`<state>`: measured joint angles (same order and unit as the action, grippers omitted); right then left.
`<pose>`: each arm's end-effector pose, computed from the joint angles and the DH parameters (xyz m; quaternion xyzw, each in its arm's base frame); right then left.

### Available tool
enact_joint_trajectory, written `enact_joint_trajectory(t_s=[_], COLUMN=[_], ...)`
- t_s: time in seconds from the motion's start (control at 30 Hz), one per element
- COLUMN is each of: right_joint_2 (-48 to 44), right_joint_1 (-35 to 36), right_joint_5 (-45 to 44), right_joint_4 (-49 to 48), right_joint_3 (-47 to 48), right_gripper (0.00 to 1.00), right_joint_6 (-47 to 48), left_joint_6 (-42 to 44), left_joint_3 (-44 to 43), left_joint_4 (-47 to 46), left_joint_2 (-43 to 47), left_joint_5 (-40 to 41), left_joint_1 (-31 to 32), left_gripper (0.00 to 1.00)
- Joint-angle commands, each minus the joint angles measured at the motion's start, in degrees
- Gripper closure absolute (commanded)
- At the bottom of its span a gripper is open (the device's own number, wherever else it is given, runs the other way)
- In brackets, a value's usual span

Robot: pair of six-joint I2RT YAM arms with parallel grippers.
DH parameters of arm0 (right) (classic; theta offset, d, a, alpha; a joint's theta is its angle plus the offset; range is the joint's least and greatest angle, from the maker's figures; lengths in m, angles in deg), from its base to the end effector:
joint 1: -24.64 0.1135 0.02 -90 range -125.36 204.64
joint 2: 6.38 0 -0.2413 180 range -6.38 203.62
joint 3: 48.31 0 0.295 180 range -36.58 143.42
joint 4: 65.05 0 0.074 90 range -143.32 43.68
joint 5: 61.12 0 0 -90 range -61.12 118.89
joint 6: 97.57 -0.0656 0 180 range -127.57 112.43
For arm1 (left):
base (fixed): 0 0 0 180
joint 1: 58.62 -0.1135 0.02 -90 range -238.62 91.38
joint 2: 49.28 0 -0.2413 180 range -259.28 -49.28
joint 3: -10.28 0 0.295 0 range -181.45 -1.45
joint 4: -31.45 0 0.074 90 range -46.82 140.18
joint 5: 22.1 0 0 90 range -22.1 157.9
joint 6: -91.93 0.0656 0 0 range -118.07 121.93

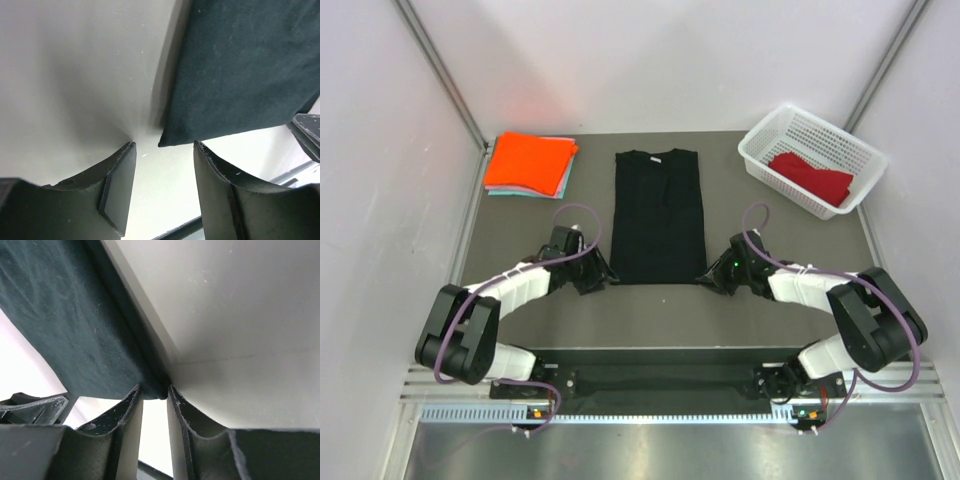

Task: Fold and stack the t-shirts
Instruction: Fold the tshirt

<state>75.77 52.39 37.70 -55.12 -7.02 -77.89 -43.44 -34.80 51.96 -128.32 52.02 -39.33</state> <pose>0.2590 0.1476 0.0520 0.3169 0.8845 0.3001 0.1646 0.2758 -0.1155 0.0740 -0.1718 0.9284 -0.2728 0.1850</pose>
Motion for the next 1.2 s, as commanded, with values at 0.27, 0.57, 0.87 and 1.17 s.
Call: enact_joint_trajectory(t_s=[0.27, 0.57, 0.87, 1.17], right_joint_2=[-0.76, -1.12, -6.54, -18.75], right_joint_1=[1.08, 0.99, 1.17, 1.08], right_joint_5=[-4.95, -7.94, -8.47, -12.07], right_joint_4=[3.11, 0.15, 7.33, 22.44], right_joint_3=[-1.61, -4.15, -4.42, -3.19], right_gripper=[0.62, 0.85, 1.0, 1.0], right_joint_6=[0.98, 1.86, 7.92, 15.74], left_joint_6=[-1.48, -1.39, 1.33, 0.98], left_joint_3=[1.35, 0.74, -1.9, -3.04], left_joint_4=[-3.68, -4.64, 0.71, 10.28], left_joint_2=[-2.34, -3.57, -1.12, 7.49], left_joint_5=[-0.12, 1.03, 4.71, 12.01], left_joint_1=[1.45, 2.24, 4.79, 13.92], left_gripper=[0.47, 0.74, 1.0, 1.0])
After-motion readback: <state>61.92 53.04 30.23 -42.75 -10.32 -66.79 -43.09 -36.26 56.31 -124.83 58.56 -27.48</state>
